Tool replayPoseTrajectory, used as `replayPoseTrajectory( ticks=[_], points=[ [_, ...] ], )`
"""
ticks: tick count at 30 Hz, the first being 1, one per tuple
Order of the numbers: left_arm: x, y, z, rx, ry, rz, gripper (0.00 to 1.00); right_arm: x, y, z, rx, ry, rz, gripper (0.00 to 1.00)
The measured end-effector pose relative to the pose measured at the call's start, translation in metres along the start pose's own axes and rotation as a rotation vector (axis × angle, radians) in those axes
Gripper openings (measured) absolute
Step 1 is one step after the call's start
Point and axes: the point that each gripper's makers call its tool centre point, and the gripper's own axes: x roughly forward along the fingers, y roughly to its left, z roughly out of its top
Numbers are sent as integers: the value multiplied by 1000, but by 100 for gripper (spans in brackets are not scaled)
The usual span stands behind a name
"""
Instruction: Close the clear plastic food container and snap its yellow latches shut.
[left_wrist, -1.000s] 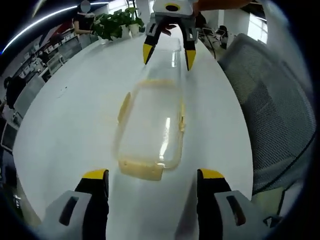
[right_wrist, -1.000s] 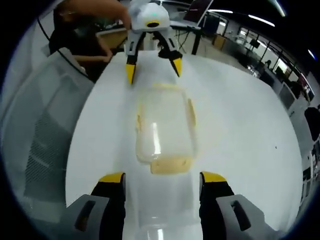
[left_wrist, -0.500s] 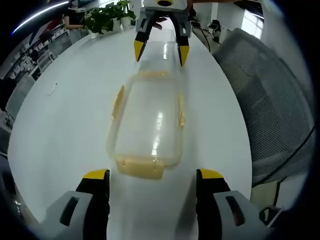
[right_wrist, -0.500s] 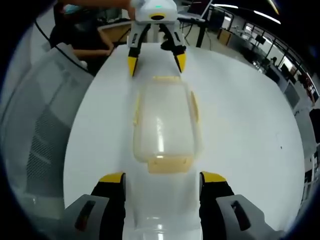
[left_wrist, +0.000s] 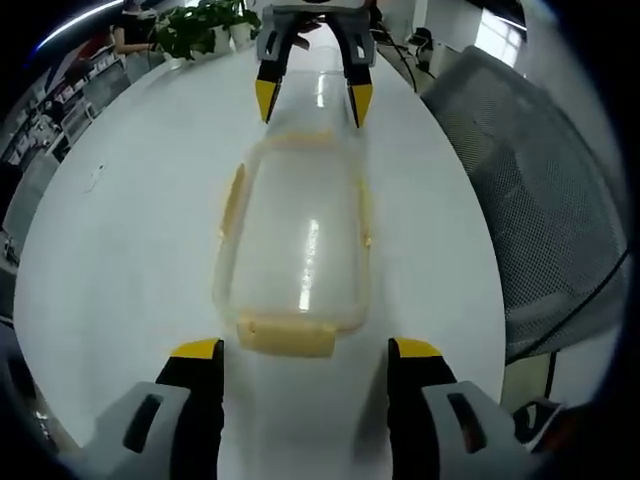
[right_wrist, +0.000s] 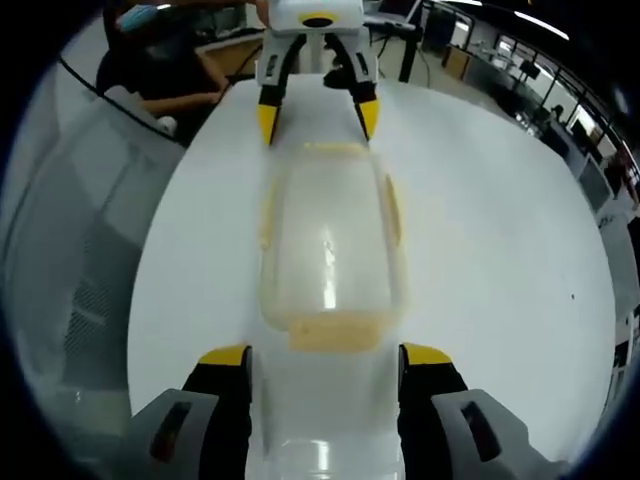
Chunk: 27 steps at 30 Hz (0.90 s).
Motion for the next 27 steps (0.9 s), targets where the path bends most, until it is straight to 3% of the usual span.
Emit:
replayPoseTrajectory(
  ticks=[15, 27],
  points=[
    [3, 8, -5, 28, 34, 4, 63, 12, 0, 6, -40, 47, 4, 56],
    [8, 12, 2, 60, 30, -4, 52, 19, -4, 4, -43, 58, 21, 53]
  ],
)
